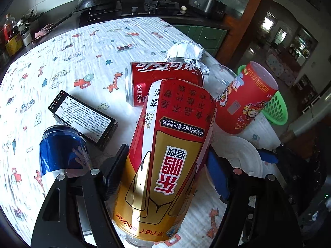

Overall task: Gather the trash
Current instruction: 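Grasp the white plastic lid with the right tool, then carry the drink bottle with the left tool while the right tool carries the lid over the basket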

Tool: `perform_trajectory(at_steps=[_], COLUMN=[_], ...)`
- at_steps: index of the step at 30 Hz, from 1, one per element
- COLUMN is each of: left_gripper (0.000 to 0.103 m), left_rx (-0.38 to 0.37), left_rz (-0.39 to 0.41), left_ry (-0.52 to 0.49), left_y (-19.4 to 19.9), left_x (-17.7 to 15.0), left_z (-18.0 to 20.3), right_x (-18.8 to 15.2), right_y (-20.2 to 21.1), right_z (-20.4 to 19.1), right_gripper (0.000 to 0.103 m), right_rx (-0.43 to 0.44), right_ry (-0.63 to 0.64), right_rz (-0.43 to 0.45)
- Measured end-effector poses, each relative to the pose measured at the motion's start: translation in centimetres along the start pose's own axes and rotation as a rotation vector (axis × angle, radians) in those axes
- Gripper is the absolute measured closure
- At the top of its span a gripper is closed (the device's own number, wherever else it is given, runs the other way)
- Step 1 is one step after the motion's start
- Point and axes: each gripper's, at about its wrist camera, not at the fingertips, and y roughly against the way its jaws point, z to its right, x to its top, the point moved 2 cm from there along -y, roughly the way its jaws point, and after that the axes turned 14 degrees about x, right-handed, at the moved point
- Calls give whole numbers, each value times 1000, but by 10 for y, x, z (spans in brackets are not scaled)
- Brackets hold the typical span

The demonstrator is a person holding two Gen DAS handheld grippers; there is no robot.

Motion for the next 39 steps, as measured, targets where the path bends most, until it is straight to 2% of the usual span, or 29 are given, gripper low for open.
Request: perform_trajectory(at_steps=[14,21,26,31,39], left_gripper=[31,31,31,31,31], left_rx=[-96,-143,-182,-219,-257], left_rz=[45,63,66,74,74], left_ry=[-22,-47,-69,-86,-114], left_y=[37,50,53,57,54], left_x=[-8,-5,3,15,31], left_z=[30,55,77,104,147], right_x=[-26,-30,-30,-25,-34], right_y=[54,86,117,148,159], right_z=[21,51,93,154,246], right_gripper=[15,15,15,15,15], right_rx=[-19,-49,-108,-215,-313], right_ry=[-69,-125,-190,-260,-367], right_rz=[72,128,177,210,188])
